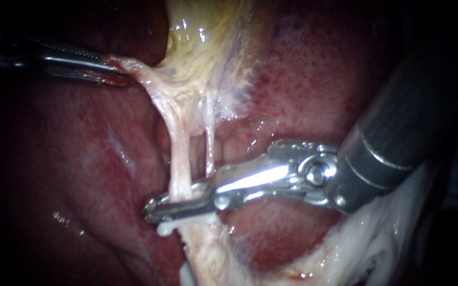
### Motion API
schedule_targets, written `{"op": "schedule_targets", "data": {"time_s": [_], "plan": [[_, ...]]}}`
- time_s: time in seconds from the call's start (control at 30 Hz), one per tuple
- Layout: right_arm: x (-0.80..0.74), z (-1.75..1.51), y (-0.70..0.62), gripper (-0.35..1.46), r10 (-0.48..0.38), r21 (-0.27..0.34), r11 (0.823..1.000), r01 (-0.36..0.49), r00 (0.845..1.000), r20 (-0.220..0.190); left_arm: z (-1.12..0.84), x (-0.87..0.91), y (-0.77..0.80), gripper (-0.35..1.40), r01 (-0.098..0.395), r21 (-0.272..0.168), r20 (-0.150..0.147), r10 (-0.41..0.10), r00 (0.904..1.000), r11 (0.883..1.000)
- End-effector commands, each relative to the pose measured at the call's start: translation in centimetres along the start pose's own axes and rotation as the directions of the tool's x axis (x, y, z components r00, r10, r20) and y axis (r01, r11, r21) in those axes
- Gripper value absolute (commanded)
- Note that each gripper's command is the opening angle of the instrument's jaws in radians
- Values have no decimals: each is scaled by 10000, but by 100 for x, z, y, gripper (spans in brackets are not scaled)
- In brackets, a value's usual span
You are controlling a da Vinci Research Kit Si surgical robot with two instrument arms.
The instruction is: Clipping second clip left tube
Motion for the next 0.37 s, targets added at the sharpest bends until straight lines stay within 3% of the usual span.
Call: {"op": "schedule_targets", "data": {"time_s": [0.03, 0.37], "plan": [[1, 1, -1, -35, -32, 22, 10000, 32, 10000, 19, 0, 0, 0, -35, 1, 0, 1, -1, 10000, 10000], [0, 2, 1, -35, -69, 65, 10000, 69, 10000, 30, 1, 0, -1, -35, 2, 2, 1, -2, 10000, 10000]]}}
